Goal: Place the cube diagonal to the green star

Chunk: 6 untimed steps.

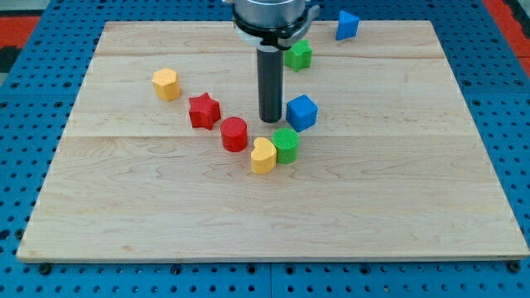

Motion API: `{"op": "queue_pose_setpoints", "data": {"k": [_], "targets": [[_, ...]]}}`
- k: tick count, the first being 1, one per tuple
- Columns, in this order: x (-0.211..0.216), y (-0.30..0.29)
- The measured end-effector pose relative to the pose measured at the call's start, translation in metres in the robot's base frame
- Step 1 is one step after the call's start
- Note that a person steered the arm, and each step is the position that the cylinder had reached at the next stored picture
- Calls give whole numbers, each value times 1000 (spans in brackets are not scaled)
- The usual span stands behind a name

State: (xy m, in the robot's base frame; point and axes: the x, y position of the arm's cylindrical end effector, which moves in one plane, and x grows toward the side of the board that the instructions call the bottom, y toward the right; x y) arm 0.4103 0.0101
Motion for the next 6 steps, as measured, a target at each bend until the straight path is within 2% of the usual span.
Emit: {"op": "queue_pose_setpoints", "data": {"k": [2, 3, 5, 6], "targets": [[1, 39], [18, 40], [12, 87], [17, 91]]}}
